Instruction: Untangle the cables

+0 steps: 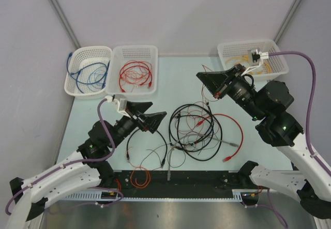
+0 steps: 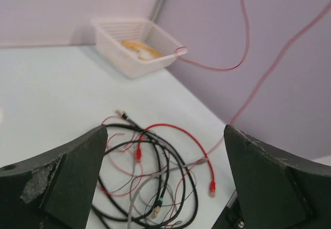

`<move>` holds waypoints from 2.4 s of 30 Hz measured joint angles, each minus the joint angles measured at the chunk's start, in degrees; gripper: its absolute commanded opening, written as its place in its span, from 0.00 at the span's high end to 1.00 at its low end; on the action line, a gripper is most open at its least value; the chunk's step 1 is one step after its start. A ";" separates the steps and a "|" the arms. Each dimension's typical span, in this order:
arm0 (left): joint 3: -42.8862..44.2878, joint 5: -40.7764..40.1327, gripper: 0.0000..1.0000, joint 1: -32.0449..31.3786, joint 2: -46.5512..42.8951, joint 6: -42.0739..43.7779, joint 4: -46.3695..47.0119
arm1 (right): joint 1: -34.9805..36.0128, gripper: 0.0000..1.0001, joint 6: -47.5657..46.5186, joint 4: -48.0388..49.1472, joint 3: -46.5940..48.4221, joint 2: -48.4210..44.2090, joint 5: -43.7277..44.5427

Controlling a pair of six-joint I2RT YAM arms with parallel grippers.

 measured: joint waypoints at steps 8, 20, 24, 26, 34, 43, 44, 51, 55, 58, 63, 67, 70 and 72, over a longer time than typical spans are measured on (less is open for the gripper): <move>-3.34 13.66 0.01 -0.61 9.11 3.76 23.17 | 0.00 1.00 2.23 1.05 1.36 4.13 -3.17; -4.28 26.49 0.00 -2.27 31.39 5.68 47.74 | 0.37 1.00 6.95 1.25 1.70 4.85 -7.45; -2.93 28.41 0.00 -2.27 37.83 5.09 52.11 | 0.85 1.00 8.00 1.60 1.77 5.40 -8.44; -1.33 29.35 0.08 -2.29 40.61 4.42 54.01 | 1.05 1.00 8.41 1.60 1.77 5.53 -8.81; 4.22 31.93 1.00 -2.38 47.36 0.81 58.80 | 1.62 1.00 8.90 1.42 1.77 5.49 -9.33; 6.01 29.53 1.00 -0.79 36.85 0.11 38.77 | 1.73 0.00 4.46 -3.67 1.81 1.97 -2.51; 7.56 28.52 1.00 0.09 33.83 0.28 32.46 | 1.73 0.00 3.69 -4.81 1.84 1.16 -0.61; 34.58 20.04 1.00 8.96 24.22 3.98 -2.16 | 1.77 0.00 -0.13 -10.84 0.76 -4.98 14.08; 54.16 15.32 1.00 9.16 26.40 7.72 -14.32 | 1.77 0.00 -0.55 -12.00 -2.43 -7.15 17.38; 66.29 11.17 1.00 9.40 30.29 10.03 -20.81 | 1.77 0.00 -0.31 -12.92 -5.14 -6.60 17.66; 76.74 7.30 1.00 15.78 35.95 10.08 -29.90 | 1.77 0.00 0.20 -15.85 -8.46 -5.60 17.66; 76.96 10.25 1.00 26.23 41.81 7.30 -35.87 | 1.77 0.00 0.15 -17.31 -9.09 -5.84 17.90; 76.50 12.44 1.00 31.63 48.09 5.46 -38.56 | 1.77 0.00 0.09 -17.90 -9.11 -6.08 18.21; 76.13 13.49 1.00 33.99 52.96 4.68 -40.02 | 1.40 0.00 -0.07 -18.05 -9.14 -5.99 18.32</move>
